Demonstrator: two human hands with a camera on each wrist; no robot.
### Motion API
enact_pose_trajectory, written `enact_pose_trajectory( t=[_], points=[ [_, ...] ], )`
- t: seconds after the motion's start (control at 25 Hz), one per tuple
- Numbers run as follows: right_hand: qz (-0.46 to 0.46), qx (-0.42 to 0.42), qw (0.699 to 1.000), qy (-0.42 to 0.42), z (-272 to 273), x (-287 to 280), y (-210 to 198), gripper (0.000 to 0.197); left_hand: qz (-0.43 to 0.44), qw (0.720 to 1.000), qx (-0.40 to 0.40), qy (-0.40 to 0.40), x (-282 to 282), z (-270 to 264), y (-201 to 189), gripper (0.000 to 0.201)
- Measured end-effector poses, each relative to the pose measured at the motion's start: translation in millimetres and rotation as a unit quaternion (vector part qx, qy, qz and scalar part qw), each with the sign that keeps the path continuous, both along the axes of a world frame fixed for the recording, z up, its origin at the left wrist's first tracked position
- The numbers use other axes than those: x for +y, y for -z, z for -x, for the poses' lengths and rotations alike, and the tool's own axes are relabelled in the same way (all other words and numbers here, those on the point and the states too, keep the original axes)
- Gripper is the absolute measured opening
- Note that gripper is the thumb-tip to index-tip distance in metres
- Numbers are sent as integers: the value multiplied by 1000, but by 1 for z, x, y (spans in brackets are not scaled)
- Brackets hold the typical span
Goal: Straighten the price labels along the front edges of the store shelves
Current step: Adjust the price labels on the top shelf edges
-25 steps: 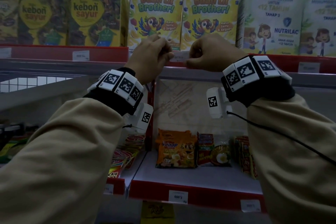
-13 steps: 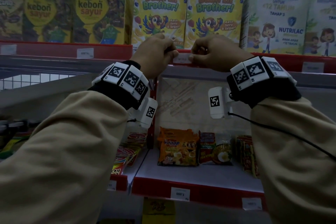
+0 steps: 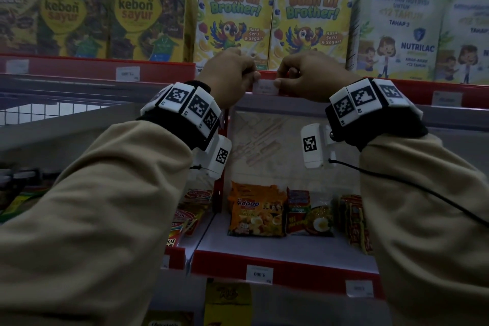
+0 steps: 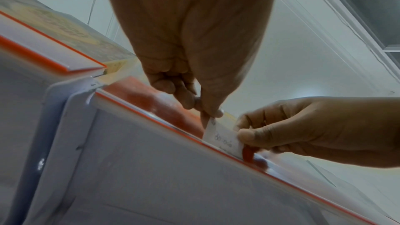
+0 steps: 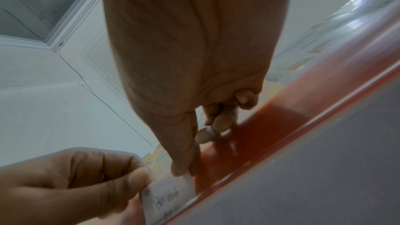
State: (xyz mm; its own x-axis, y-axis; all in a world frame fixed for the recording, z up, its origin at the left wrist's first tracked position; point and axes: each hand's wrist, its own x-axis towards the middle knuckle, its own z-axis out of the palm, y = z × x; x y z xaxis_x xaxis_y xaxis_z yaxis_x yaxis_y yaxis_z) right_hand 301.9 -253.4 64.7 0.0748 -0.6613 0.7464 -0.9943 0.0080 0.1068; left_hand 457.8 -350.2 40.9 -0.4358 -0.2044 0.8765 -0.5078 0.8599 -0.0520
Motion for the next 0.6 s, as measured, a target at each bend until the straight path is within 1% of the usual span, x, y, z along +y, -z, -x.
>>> enact_pose_trajectory(
  t=[0.2, 0.4, 0.52, 0.6],
  points=[
    [3, 9, 1000, -1, 1, 1, 1, 21, 8, 999, 39, 25, 1, -1, 4, 25],
    [11, -11, 999, -38, 6, 1, 4, 28, -3, 996, 64, 59, 2, -1, 6, 19],
    [37, 5, 999, -33, 7, -2, 8, 31, 6, 995, 75, 62, 2, -1, 9, 14],
    [72, 10, 997, -35, 9, -4, 13, 31, 6, 996, 79, 47, 0, 0, 10, 12]
  ],
)
